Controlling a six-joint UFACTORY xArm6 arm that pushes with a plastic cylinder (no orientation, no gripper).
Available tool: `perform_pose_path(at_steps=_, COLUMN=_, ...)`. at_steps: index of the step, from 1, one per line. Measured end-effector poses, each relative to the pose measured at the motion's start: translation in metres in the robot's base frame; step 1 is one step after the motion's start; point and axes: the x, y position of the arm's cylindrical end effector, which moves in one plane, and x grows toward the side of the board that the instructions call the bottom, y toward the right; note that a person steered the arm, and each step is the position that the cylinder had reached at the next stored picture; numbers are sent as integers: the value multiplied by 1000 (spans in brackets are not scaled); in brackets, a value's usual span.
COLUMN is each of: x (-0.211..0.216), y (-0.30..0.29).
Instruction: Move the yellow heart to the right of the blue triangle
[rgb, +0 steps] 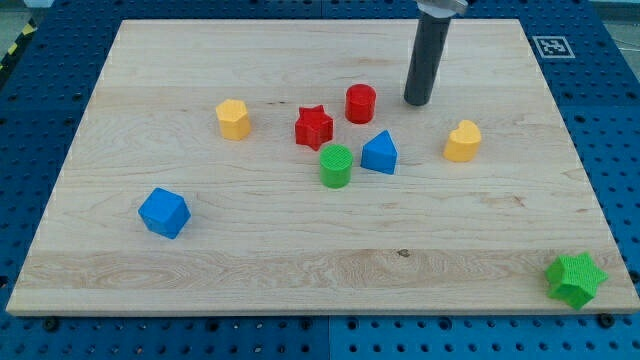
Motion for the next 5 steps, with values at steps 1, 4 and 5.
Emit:
perform_pose_path(at_steps=1, x=19, y=10)
perform_pose_path(at_steps=4, x=110, y=19)
perform_pose_path(at_steps=5, x=110, y=24)
